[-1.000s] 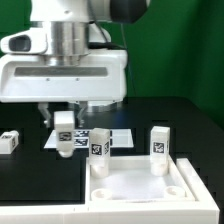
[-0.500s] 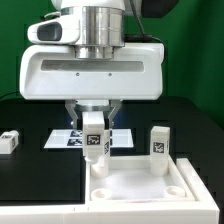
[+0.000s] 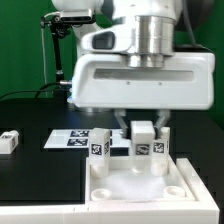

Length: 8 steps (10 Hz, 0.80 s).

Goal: Assemble square table

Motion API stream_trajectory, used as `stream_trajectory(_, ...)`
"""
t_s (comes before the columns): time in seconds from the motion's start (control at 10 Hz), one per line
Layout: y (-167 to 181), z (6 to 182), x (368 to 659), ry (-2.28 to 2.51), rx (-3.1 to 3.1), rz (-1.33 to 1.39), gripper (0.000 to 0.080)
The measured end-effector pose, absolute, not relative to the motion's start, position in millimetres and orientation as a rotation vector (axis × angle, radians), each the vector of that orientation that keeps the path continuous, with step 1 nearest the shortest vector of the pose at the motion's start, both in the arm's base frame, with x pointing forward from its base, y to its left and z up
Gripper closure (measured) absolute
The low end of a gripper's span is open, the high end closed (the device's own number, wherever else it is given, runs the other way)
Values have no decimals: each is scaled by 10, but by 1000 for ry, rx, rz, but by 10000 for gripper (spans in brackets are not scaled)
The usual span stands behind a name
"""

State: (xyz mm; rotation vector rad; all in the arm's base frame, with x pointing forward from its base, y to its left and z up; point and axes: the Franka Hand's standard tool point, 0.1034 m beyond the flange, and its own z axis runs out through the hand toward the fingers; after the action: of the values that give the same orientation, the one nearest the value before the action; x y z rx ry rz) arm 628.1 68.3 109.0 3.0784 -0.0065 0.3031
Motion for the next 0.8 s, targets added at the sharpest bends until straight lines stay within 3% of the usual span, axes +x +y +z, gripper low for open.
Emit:
stream_trajectory(0.4,628,1114,6354,38,3066,430,511)
stream_trajectory(0.6,763,1023,6181,-8,3074,485,511)
stream_trajectory(0.8,911,1048,6270,10,3075,506,511)
